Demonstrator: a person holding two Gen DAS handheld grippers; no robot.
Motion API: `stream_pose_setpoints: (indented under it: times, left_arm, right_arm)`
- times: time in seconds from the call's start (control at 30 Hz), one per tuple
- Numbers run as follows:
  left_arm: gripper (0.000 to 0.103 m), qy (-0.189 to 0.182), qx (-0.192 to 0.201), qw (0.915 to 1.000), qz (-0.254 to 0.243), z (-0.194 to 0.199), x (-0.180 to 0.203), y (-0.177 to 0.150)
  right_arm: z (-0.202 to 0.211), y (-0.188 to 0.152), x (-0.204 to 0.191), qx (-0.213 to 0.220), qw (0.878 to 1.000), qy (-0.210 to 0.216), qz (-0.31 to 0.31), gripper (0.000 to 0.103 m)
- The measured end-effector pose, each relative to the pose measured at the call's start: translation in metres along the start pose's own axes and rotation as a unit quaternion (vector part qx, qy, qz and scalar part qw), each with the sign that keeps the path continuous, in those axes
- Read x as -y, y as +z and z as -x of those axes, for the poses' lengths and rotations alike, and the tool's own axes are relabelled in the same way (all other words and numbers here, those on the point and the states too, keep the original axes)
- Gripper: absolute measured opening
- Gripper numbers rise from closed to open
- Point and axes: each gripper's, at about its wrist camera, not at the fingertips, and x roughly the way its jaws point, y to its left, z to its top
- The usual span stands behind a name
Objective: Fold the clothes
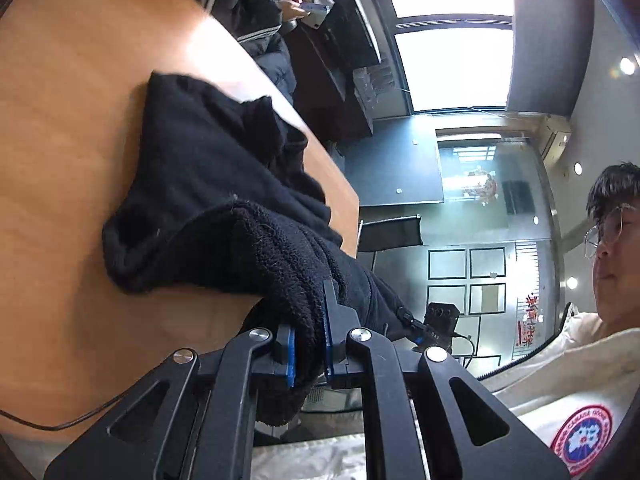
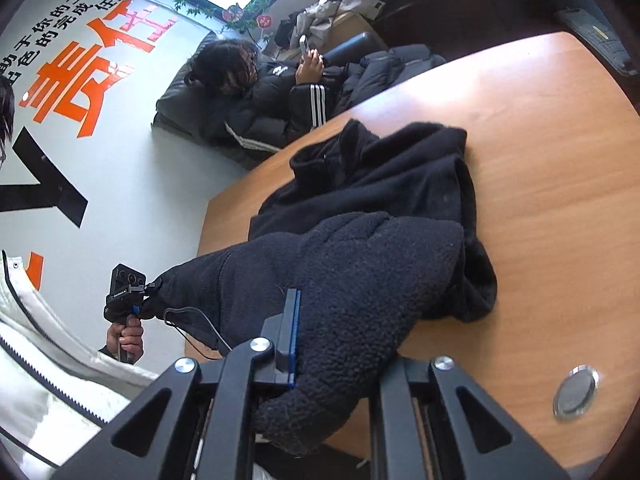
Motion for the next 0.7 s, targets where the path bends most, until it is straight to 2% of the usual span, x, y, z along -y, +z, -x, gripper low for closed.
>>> stream_pose_setpoints:
  times: [0.17,0.27,0.33,0.43,0.6,0.7]
  left_arm:
    - [0.008,0.049,-0.017,0.998,0.035,0.011,-0.012,-0.087]
    - [0.008,0.078,-0.023,0.9957,0.043,0.009,-0.024,-0.111]
    - [0.008,0.093,-0.028,0.9943,0.045,-0.001,-0.035,-0.107]
    - [0.008,0.091,-0.029,0.9948,0.035,-0.019,-0.041,-0.082]
    - [0.008,0.072,-0.023,0.9971,0.008,-0.056,-0.047,0.0]
    - [0.009,0.067,-0.026,0.9974,-0.004,-0.087,-0.047,0.052]
  right_arm:
    - [0.02,-0.045,-0.014,-0.053,0.998,-0.026,0.009,0.013]
    - [0.014,-0.059,-0.019,-0.077,0.996,-0.046,0.029,0.013]
    - [0.001,-0.062,-0.018,-0.088,0.994,-0.055,0.041,0.013]
    - [-0.022,-0.051,-0.02,-0.089,0.991,-0.072,0.074,0.013]
    - [-0.052,-0.016,-0.007,-0.056,0.988,-0.105,0.094,0.013]
    - [-0.071,0.009,0.009,-0.041,0.989,-0.112,0.084,0.012]
